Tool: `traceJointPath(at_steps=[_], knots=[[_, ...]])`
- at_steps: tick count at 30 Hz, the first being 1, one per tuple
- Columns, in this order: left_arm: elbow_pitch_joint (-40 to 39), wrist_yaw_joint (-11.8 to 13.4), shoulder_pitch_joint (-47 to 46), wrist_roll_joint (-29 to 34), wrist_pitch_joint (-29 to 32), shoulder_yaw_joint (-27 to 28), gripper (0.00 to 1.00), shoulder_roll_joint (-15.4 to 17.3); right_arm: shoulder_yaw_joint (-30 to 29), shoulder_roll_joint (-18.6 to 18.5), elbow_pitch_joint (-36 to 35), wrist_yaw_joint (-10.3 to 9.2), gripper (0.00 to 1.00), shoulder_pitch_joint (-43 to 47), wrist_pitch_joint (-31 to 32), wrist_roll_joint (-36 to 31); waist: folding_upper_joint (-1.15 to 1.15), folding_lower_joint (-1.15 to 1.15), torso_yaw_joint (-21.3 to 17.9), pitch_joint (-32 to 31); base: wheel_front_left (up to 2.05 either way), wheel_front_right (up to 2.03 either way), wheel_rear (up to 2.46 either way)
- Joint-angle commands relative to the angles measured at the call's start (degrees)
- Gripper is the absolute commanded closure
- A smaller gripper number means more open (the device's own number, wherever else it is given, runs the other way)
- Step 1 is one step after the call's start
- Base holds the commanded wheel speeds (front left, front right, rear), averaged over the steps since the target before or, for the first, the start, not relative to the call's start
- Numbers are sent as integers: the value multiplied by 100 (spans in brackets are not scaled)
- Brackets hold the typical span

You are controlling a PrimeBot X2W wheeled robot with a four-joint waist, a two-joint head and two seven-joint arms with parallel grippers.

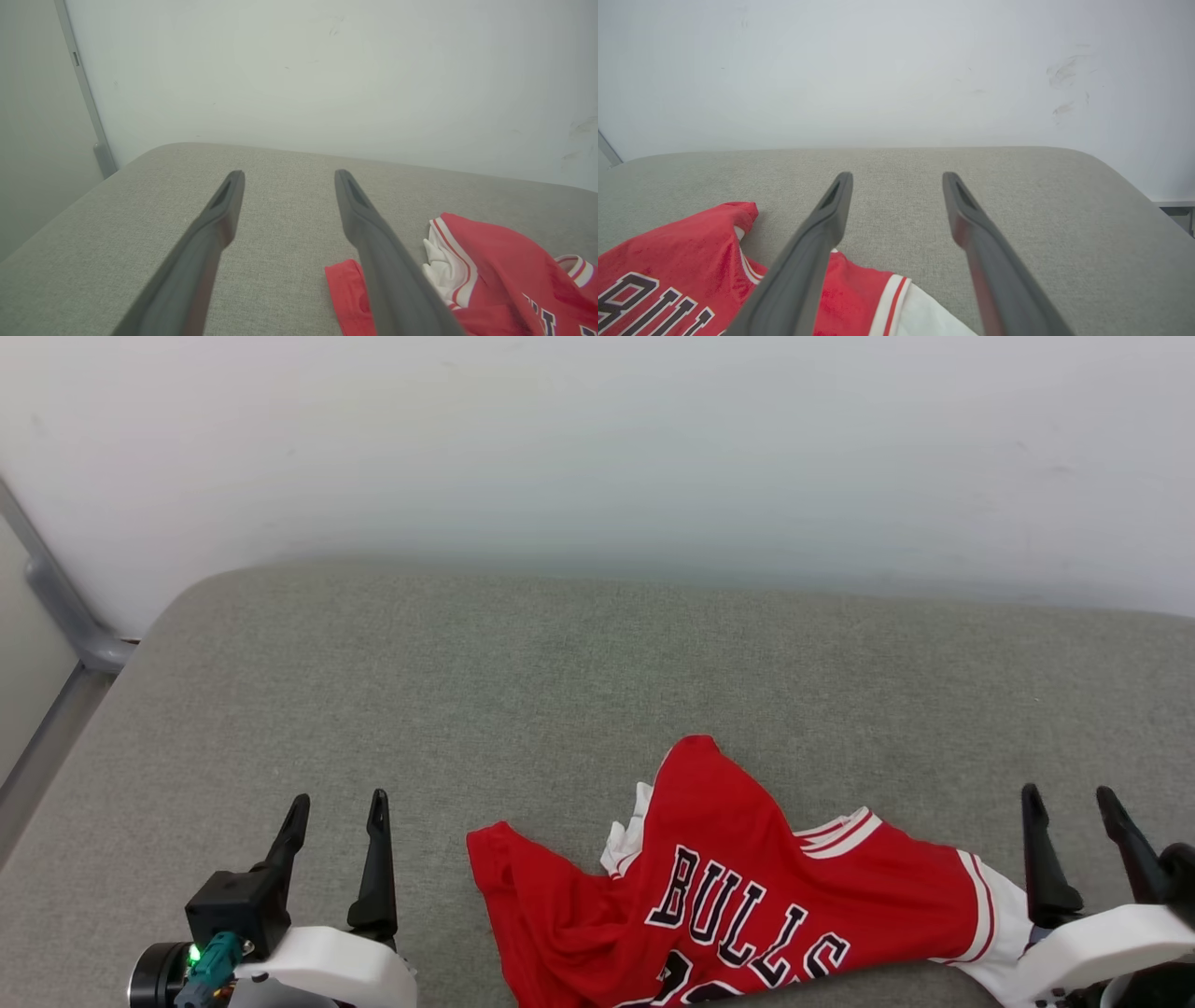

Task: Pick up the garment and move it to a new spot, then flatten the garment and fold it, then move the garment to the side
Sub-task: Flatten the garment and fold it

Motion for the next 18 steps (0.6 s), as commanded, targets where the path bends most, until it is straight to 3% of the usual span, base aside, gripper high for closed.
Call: traceJointPath(at_steps=[1,12,18], knots=[[11,11,73,-16,-1,3,0,11,125,46,-193,-5,0,130,-6,-16,0,0,-19,-48,0,0,0],[70,-46,61,-64,52,-20,0,90,625,192,-1369,-5,0,852,533,-21,0,0,-174,-118,0,0,0],[227,-417,-361,-140,474,-331,0,91,695,202,-1638,-5,0,833,717,18,0,0,-253,-60,0,0,0]])
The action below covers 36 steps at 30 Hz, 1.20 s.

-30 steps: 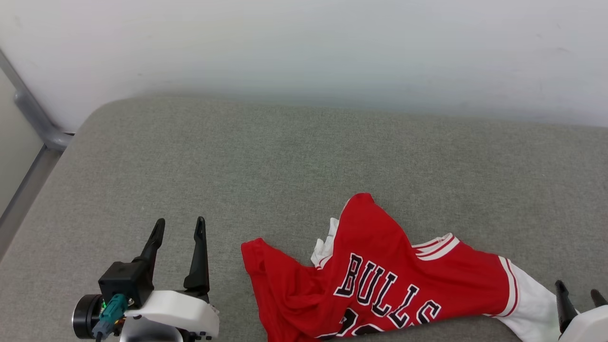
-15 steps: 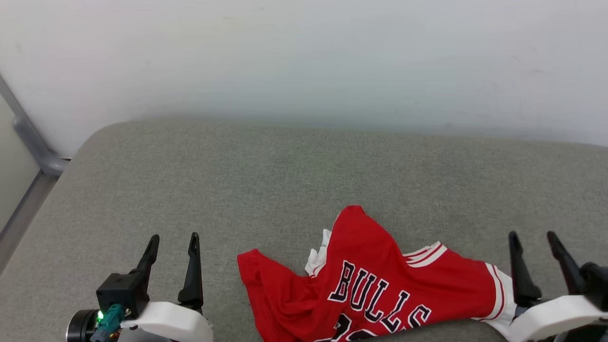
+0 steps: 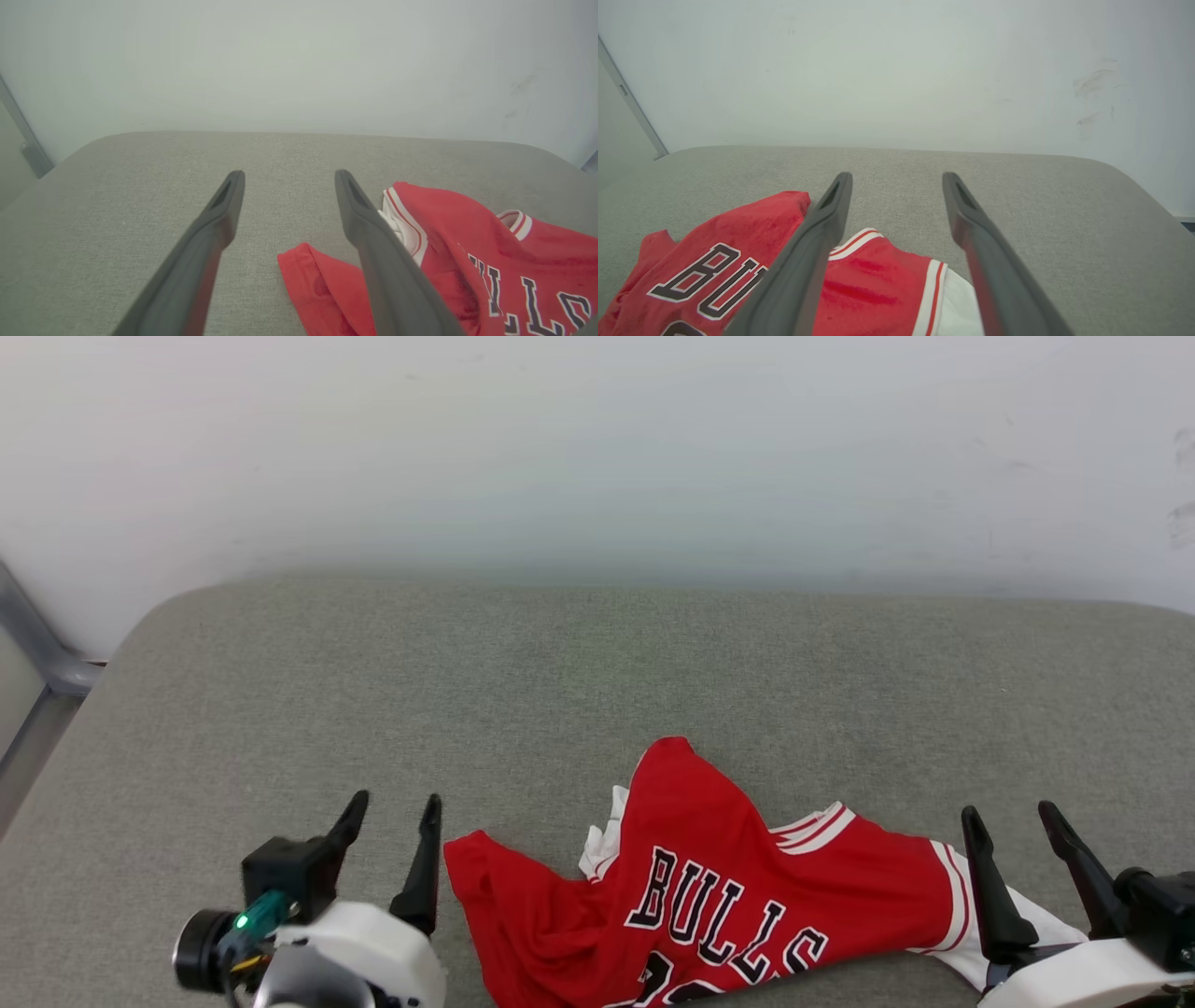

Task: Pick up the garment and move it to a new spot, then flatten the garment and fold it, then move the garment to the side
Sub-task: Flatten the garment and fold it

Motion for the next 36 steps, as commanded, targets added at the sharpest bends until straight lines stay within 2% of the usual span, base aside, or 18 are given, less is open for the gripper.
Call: traceJointPath(at_steps=[1,5,11,16,19,23,24,26,30,36], knots=[[48,-86,-150,-9,73,-53,0,2,10,18,-37,-4,0,-4,24,32,0,0,-9,19,0,0,0],[407,-518,-601,-154,650,-361,0,-10,89,18,-28,-4,0,-108,82,123,0,0,-68,85,0,0,0],[1151,-1103,-1123,-515,2030,-867,0,17,205,19,41,-4,0,-194,142,183,0,0,-205,219,0,0,0],[1591,-1454,-1365,-775,3010,-1187,0,67,268,19,110,-4,0,-301,107,263,0,0,-363,458,0,0,0],[1805,-1594,-1490,-830,3381,-1319,0,105,305,19,201,-3,0,-364,41,320,0,0,-446,574,0,0,0],[2152,-1811,-1489,-990,4184,-1646,0,136,321,19,319,-3,0,-448,-36,380,0,0,-497,664,0,0,0],[2227,-1871,-1435,-1025,4407,-1759,27,135,323,19,349,-4,0,-457,-53,393,0,0,-507,676,0,0,0],[2293,-1940,-1413,-1059,4564,-1851,100,114,321,17,405,-4,0,-489,-66,414,0,0,-526,692,0,0,0],[2259,-1877,-1454,-942,4258,-1785,100,83,281,17,495,-3,0,-524,-69,426,0,0,-505,655,0,0,0],[1797,-1526,-1300,-737,3513,-1518,100,247,206,17,539,-3,0,-403,-49,375,0,0,-324,412,0,0,0]])
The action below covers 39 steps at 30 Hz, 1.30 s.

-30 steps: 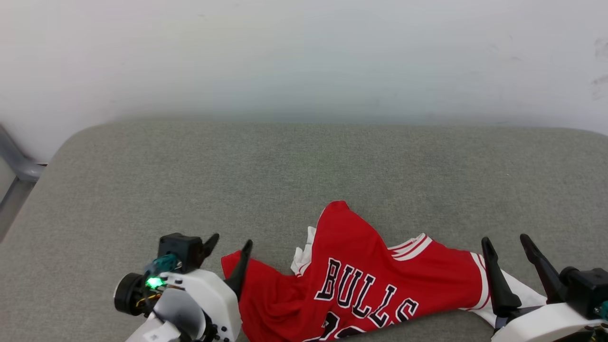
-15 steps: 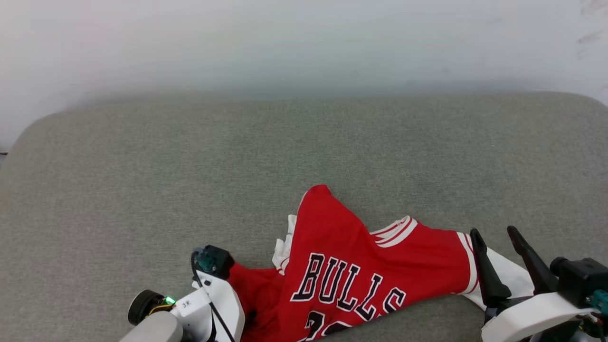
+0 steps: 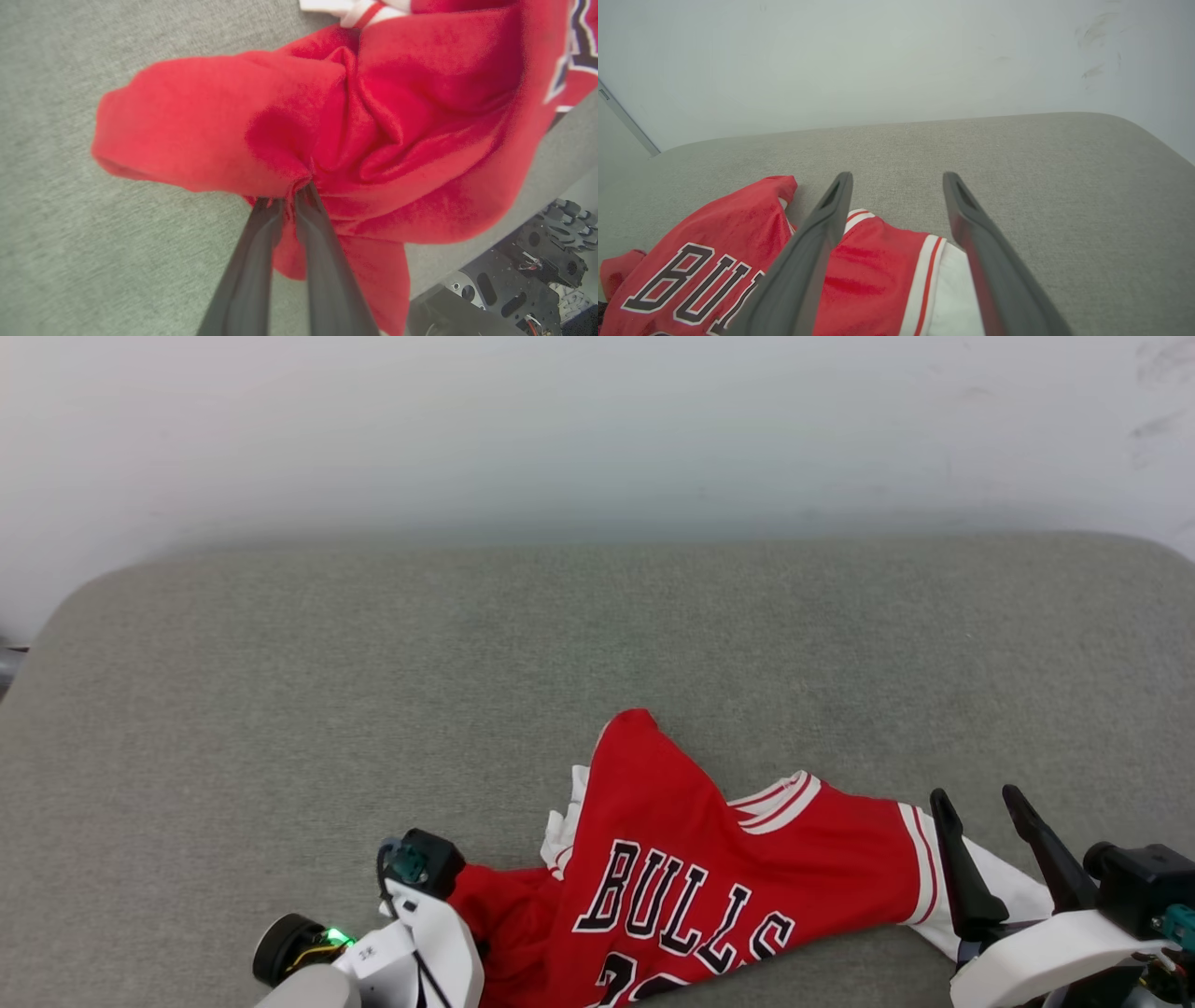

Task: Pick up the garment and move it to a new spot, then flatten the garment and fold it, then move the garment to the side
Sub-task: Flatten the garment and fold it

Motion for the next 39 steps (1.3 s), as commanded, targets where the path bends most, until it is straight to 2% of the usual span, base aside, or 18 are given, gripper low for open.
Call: traceJointPath(at_steps=[1,7,10,20,21,22,27,39], knots=[[-145,124,163,60,-135,77,100,101,-7,10,-10,-2,0,32,10,-9,0,0,111,-118,0,0,0],[-1022,584,887,3,-374,132,100,212,-40,10,-84,-2,0,145,28,-32,0,0,388,-309,0,0,0],[-1235,735,1245,-65,-401,38,100,108,-39,10,-112,-2,0,164,35,-11,0,0,485,-341,0,0,0],[-1057,883,1846,-287,-679,-219,100,-475,13,10,-263,-2,0,147,120,-142,0,0,456,-397,0,0,0],[-1034,897,1865,-281,-739,-216,87,-526,8,10,-269,-2,0,159,124,-138,0,0,444,-405,0,0,0],[-1032,922,1856,-241,-852,-183,0,-574,-1,10,-278,-2,0,174,130,-141,0,0,437,-415,0,0,0],[-1079,1081,1701,-50,-1338,-6,0,-643,-50,10,-288,-2,0,232,133,-127,0,0,444,-468,0,0,0],[-1541,1400,1129,737,-2754,468,0,-548,-107,10,-422,-2,0,247,169,-101,0,0,468,-592,0,0,0]])
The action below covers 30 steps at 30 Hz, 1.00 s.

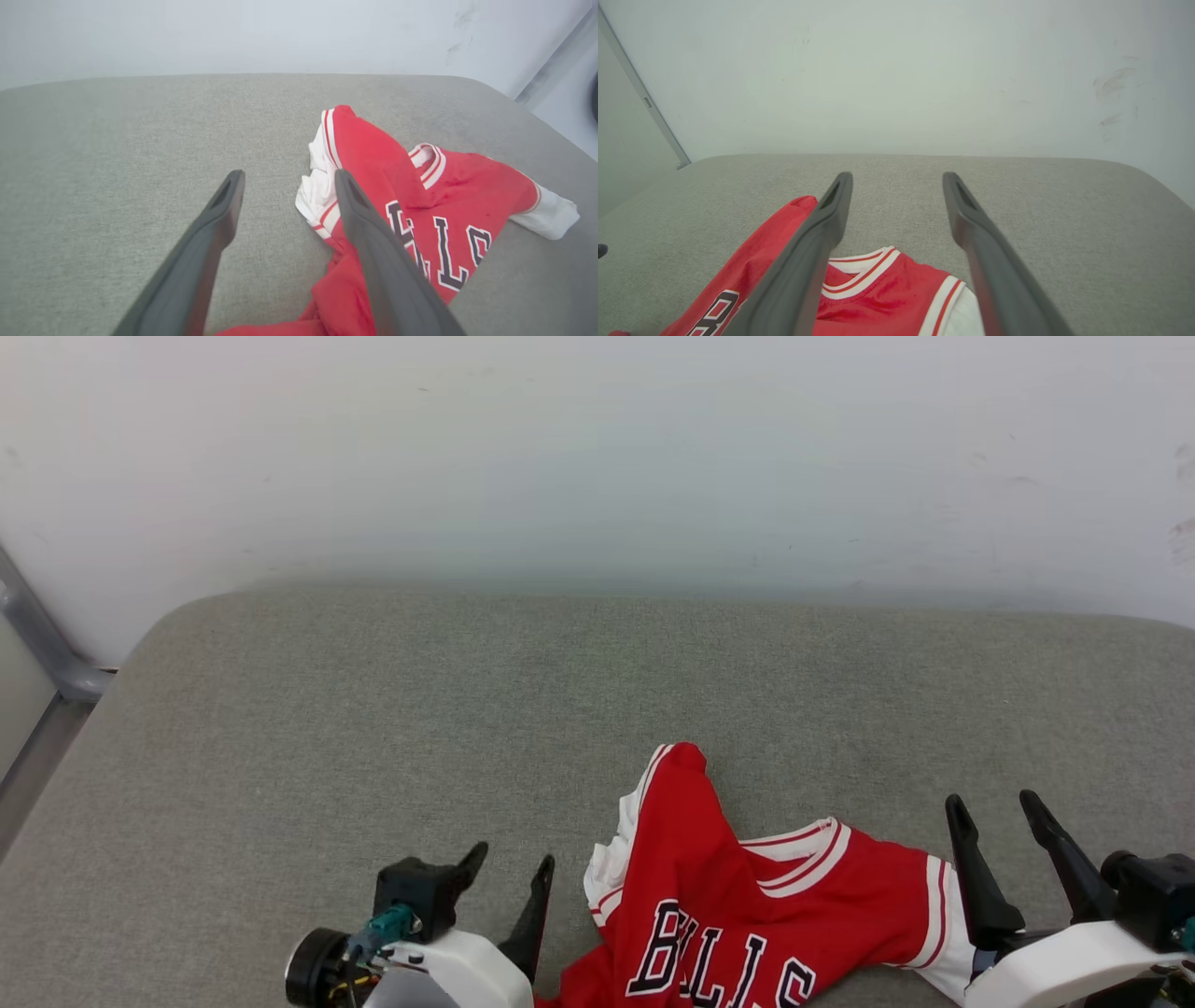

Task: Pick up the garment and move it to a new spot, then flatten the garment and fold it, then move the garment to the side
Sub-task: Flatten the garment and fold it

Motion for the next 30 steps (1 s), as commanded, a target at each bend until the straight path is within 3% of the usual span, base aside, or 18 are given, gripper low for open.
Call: traceJointPath(at_steps=[1,4,9,20,30], knots=[[-3,35,-81,53,-66,39,0,20,-10,10,-47,-2,0,20,18,-2,0,0,-9,4,0,0,0],[50,57,-285,113,-248,174,0,29,-11,9,-85,-2,0,12,49,-23,0,0,-68,44,0,0,0],[455,-247,-954,61,-95,166,0,-12,16,10,-218,-2,0,-42,116,-103,0,0,-231,236,0,0,0],[1794,-1294,-2043,-409,1436,-417,0,-278,61,9,-380,-2,0,-252,272,-192,0,0,-502,759,0,0,0],[3008,-1861,-2639,-486,2672,-931,0,-337,87,9,-293,-3,0,-395,266,-110,0,0,-681,1121,0,0,0]])
